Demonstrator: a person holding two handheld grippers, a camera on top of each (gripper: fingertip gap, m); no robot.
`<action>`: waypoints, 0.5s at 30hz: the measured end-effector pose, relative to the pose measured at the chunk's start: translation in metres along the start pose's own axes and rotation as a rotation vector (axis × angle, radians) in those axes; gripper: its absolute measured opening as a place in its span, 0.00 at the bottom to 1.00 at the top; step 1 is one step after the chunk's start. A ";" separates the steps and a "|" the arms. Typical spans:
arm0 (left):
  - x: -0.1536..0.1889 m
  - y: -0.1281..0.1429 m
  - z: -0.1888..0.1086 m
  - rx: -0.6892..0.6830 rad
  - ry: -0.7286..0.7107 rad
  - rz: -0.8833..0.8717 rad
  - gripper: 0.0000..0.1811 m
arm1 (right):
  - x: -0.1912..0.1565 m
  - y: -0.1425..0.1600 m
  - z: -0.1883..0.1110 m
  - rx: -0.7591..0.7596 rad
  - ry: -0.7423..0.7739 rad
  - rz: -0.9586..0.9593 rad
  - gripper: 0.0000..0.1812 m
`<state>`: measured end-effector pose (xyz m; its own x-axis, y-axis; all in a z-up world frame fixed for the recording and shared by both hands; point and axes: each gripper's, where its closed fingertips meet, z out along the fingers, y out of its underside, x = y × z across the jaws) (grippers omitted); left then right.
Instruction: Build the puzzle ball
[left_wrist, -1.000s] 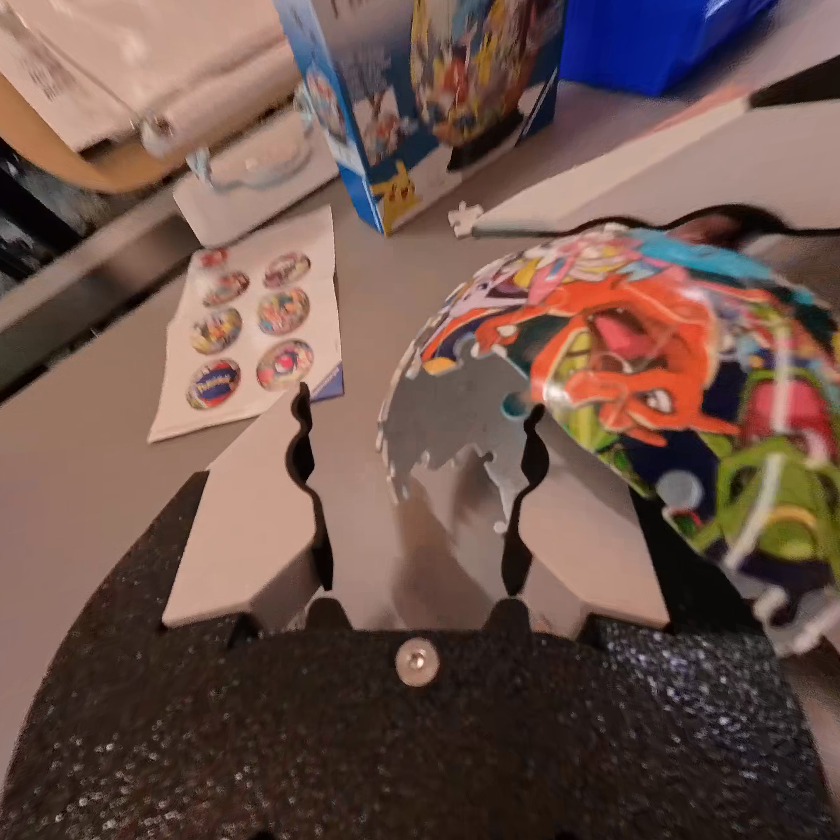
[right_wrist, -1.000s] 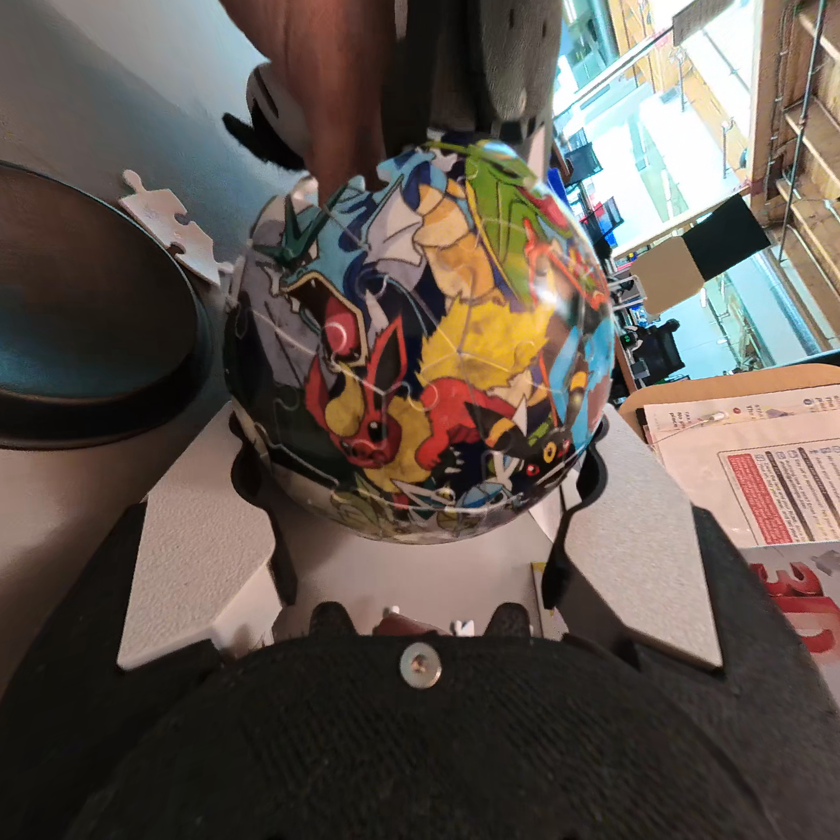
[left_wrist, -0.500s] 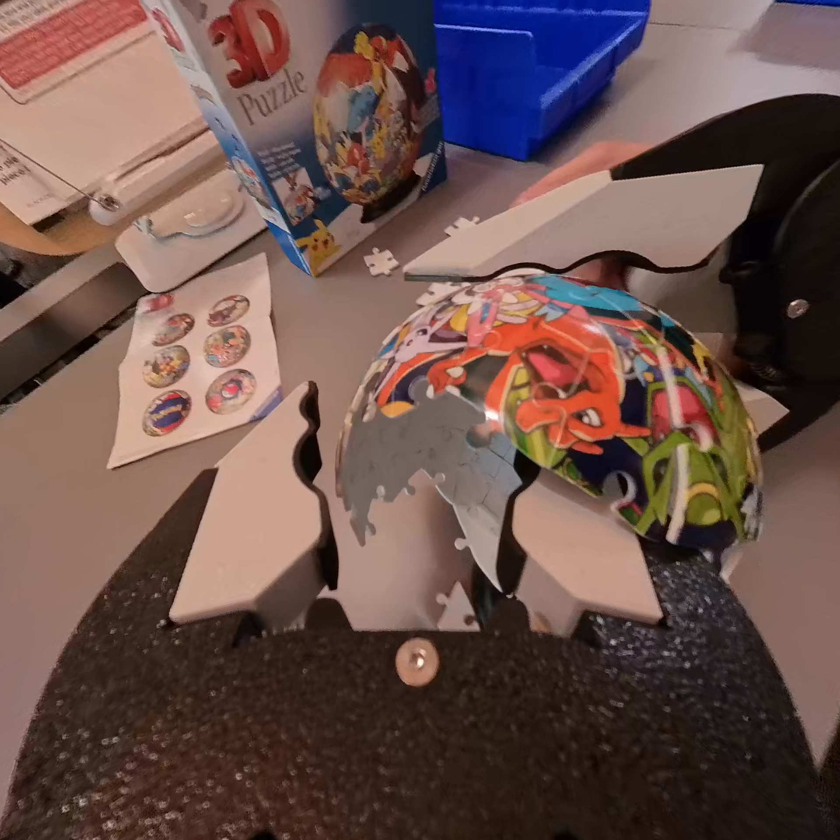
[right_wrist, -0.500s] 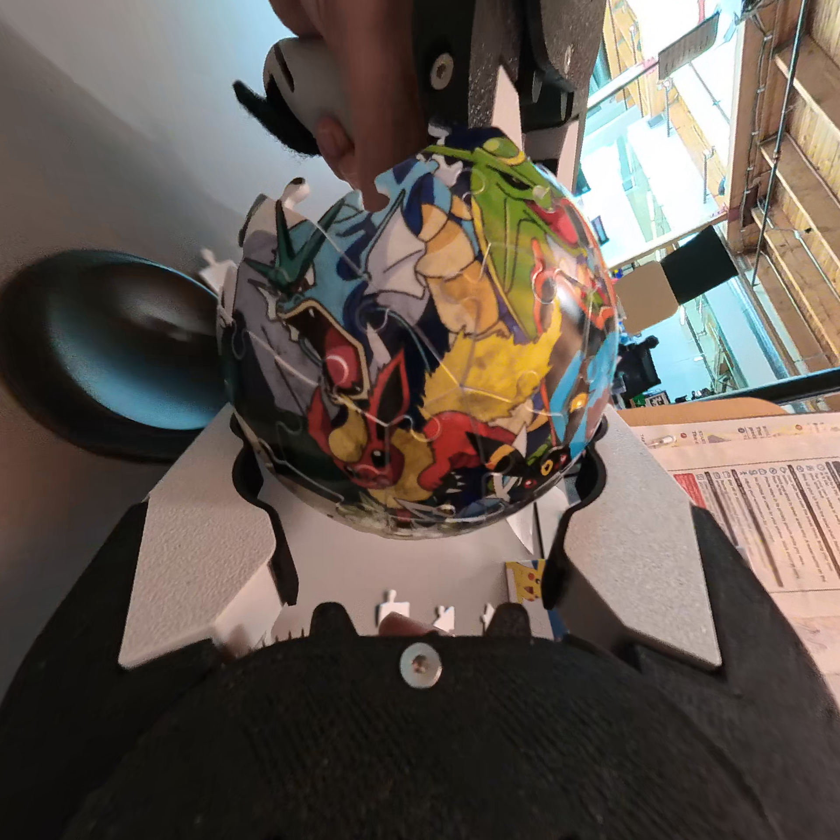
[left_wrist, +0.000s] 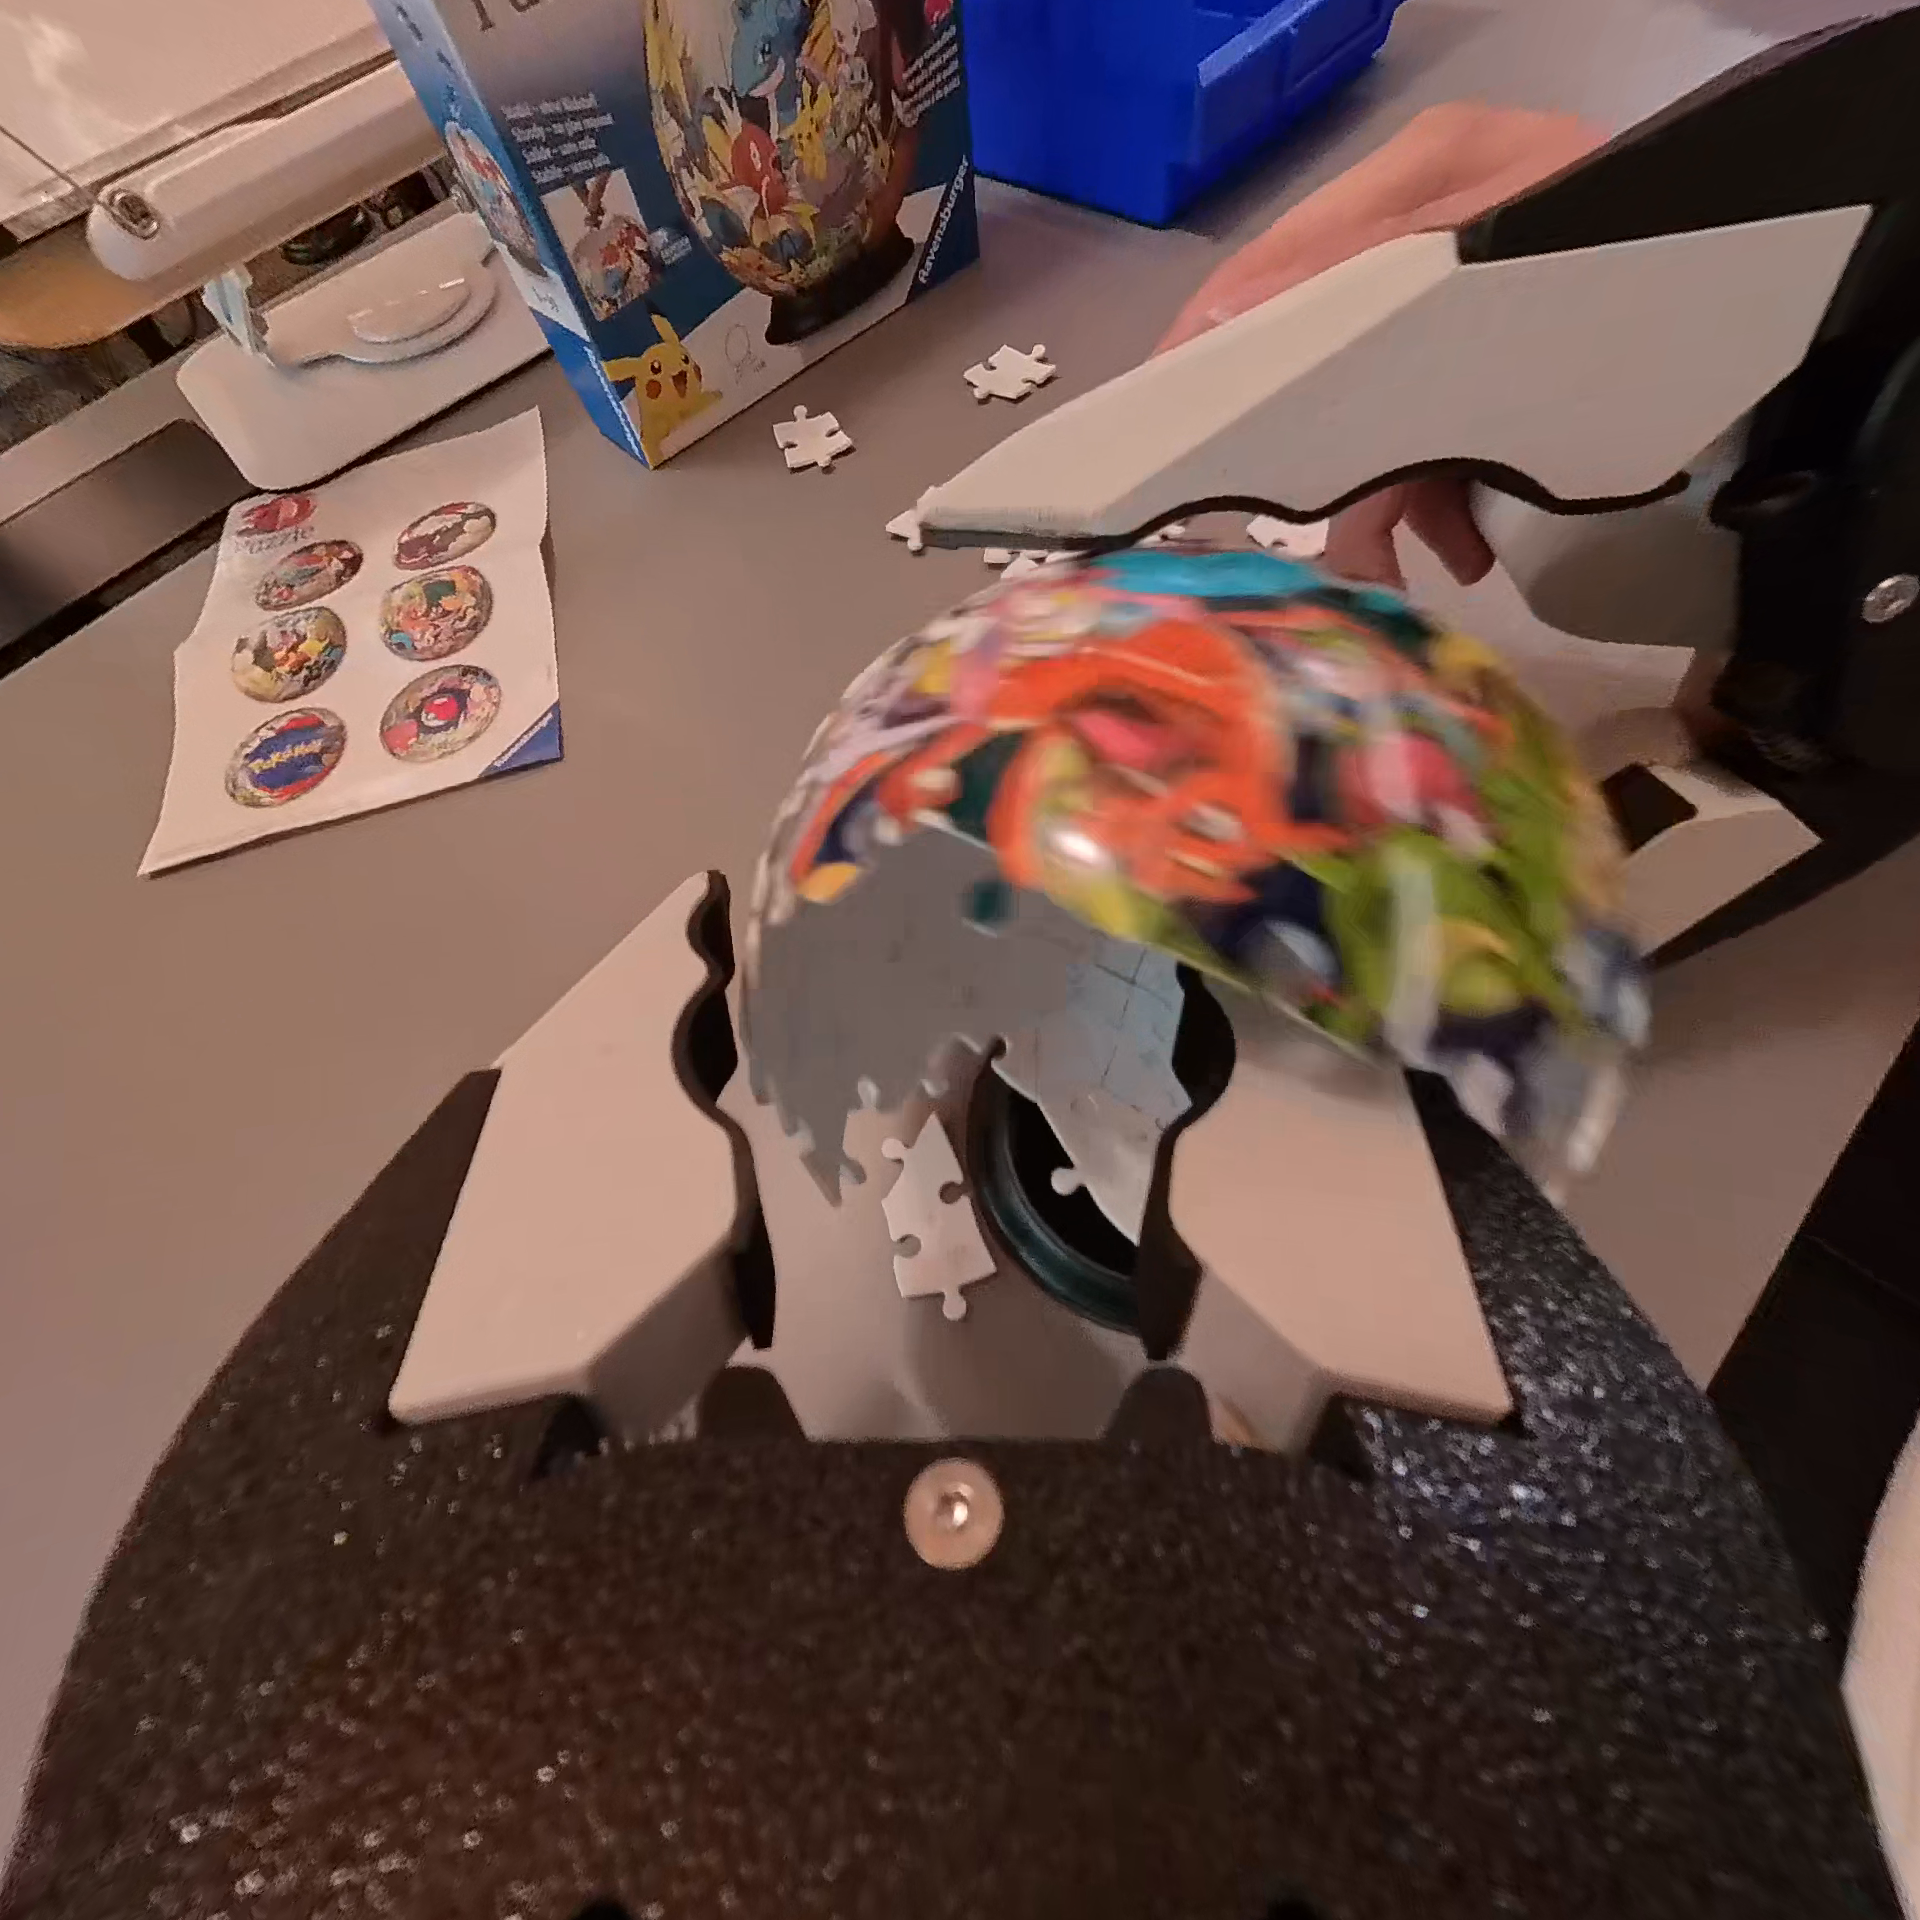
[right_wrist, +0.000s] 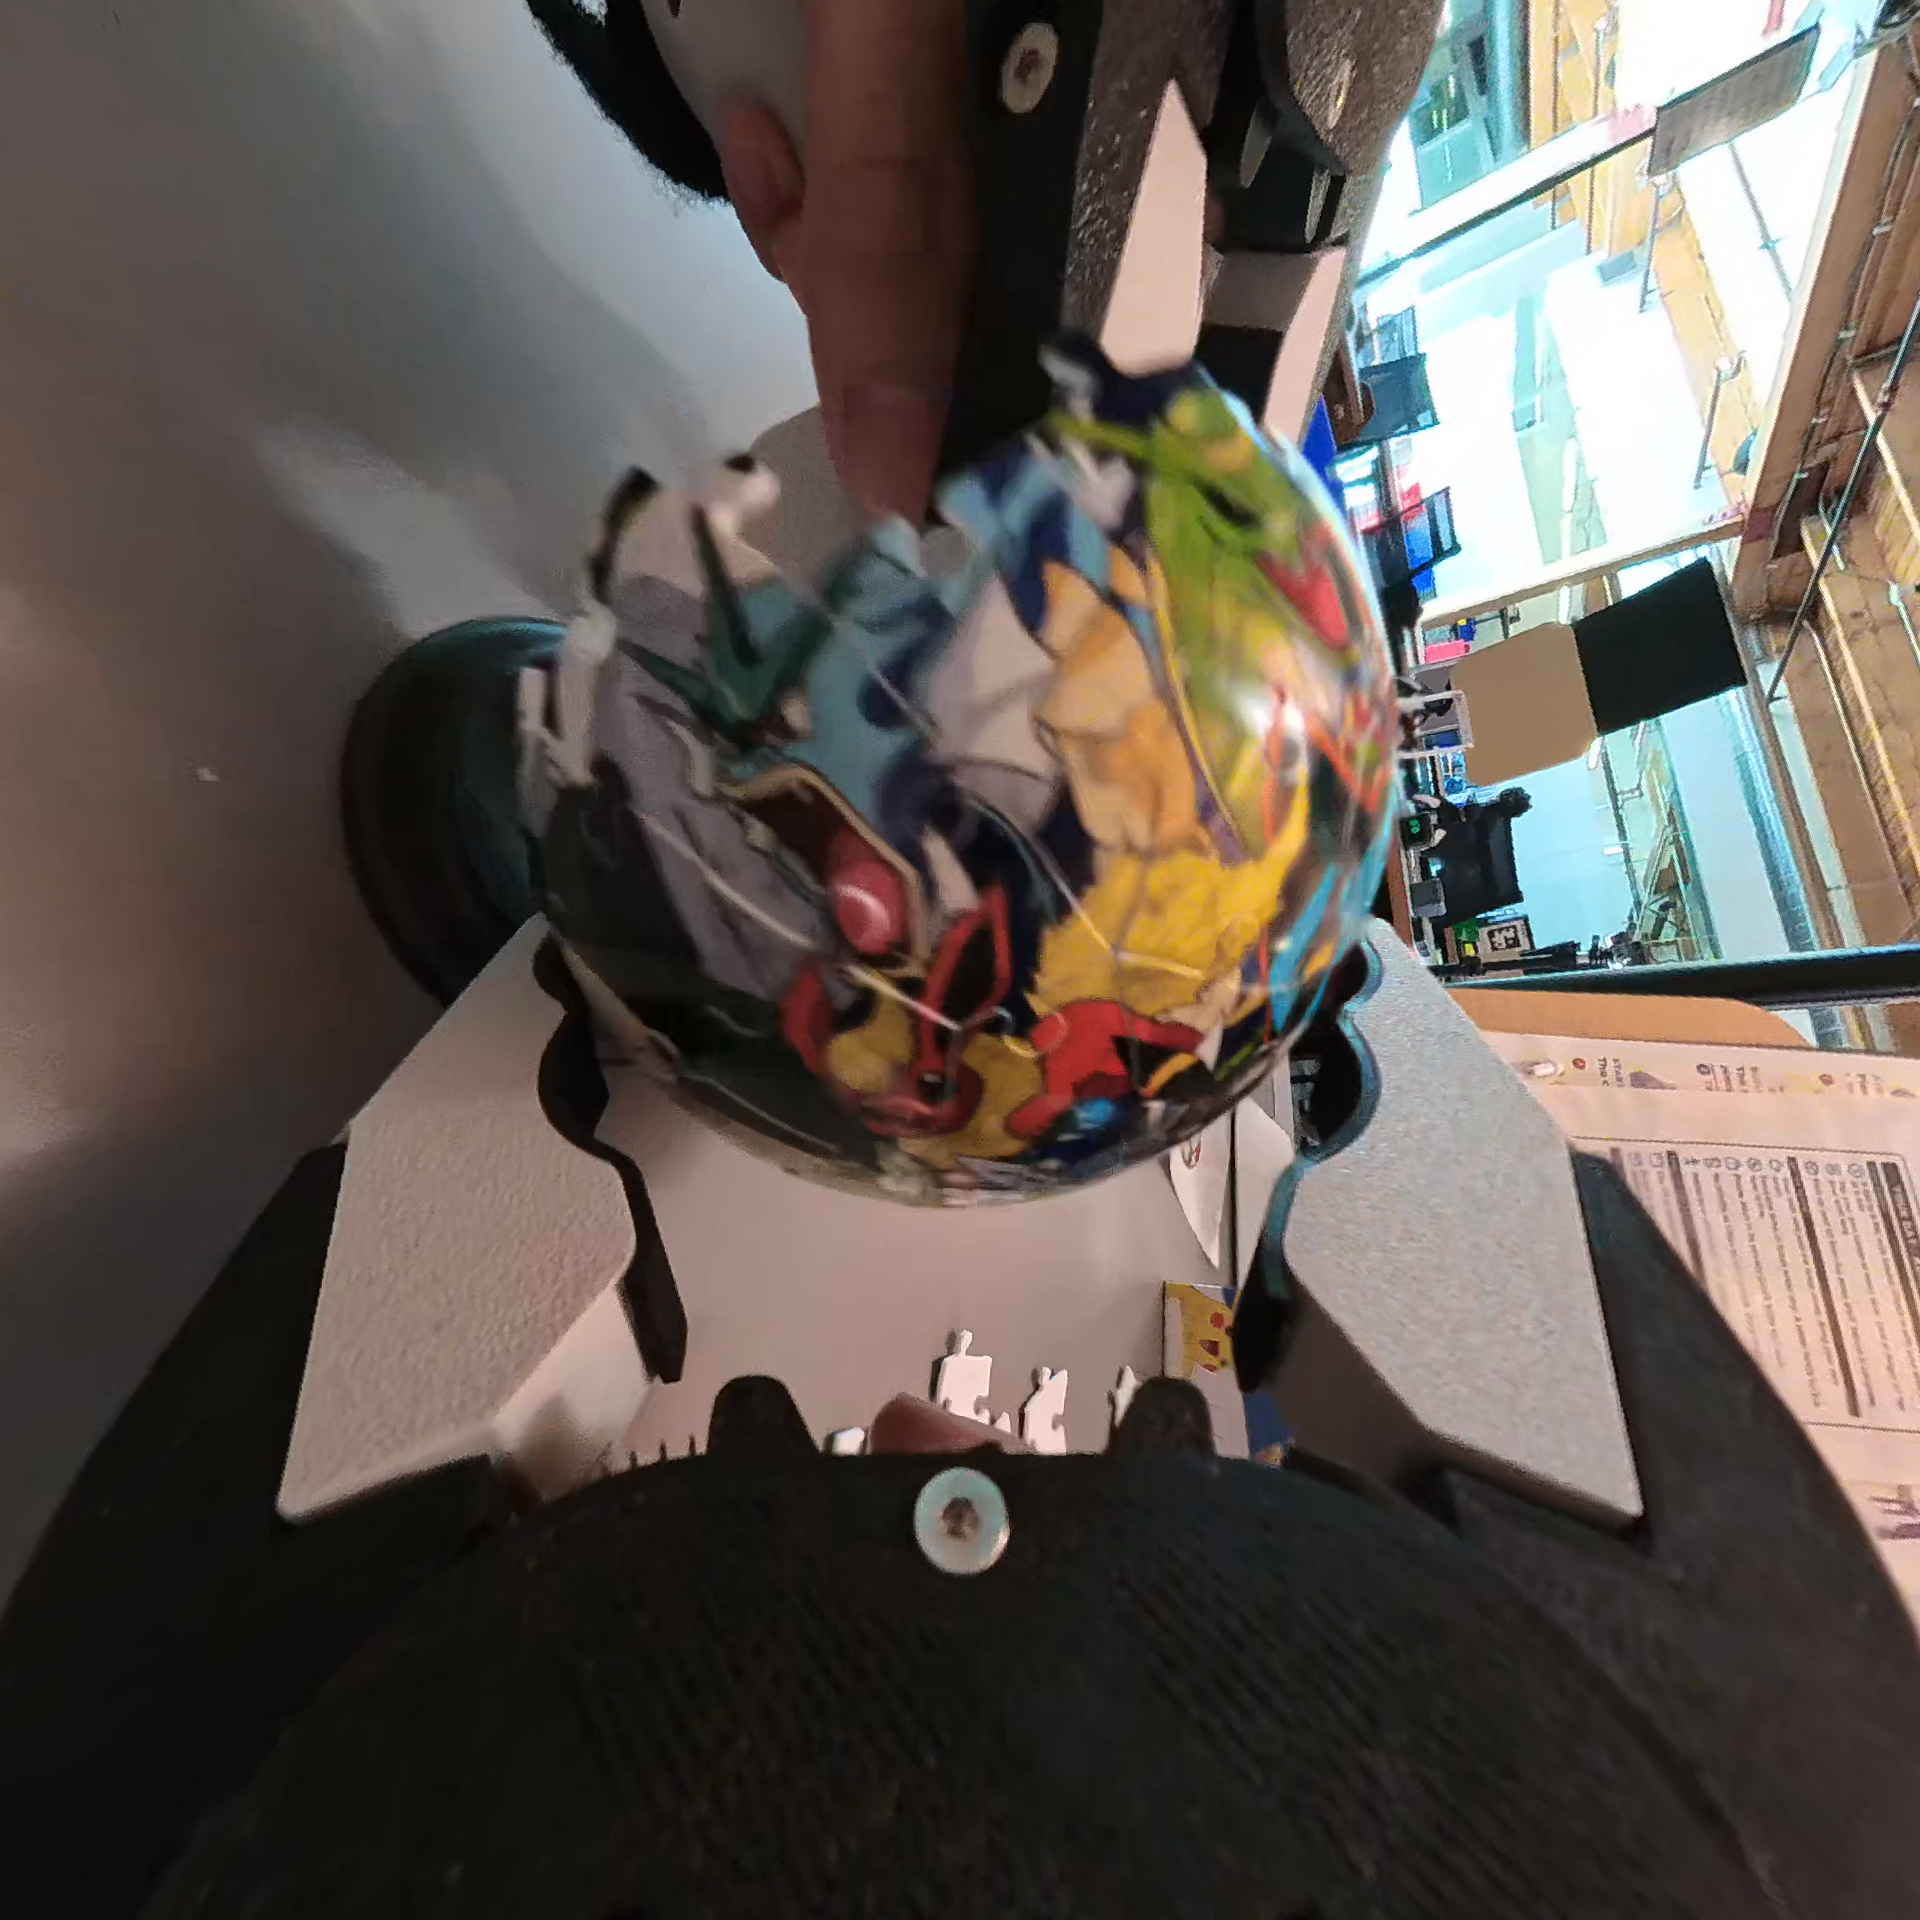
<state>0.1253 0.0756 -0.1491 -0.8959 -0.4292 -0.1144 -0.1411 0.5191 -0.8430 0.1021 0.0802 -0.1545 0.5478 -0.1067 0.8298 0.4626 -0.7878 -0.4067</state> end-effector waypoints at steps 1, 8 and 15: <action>0.000 0.001 -0.002 0.000 -0.002 -0.006 0.48 | -0.001 -0.002 0.000 -0.001 -0.004 -0.005 0.75; -0.005 0.008 -0.009 -0.007 -0.035 0.016 0.45 | 0.001 -0.014 -0.003 0.018 -0.003 -0.003 0.73; -0.025 0.029 -0.014 -0.082 -0.115 0.018 0.50 | -0.001 -0.012 -0.003 0.000 0.008 0.000 0.72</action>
<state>0.1379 0.1118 -0.1638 -0.8452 -0.4984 -0.1927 -0.1633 0.5842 -0.7950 0.0939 0.0878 -0.1493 0.5423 -0.1113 0.8328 0.4626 -0.7878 -0.4066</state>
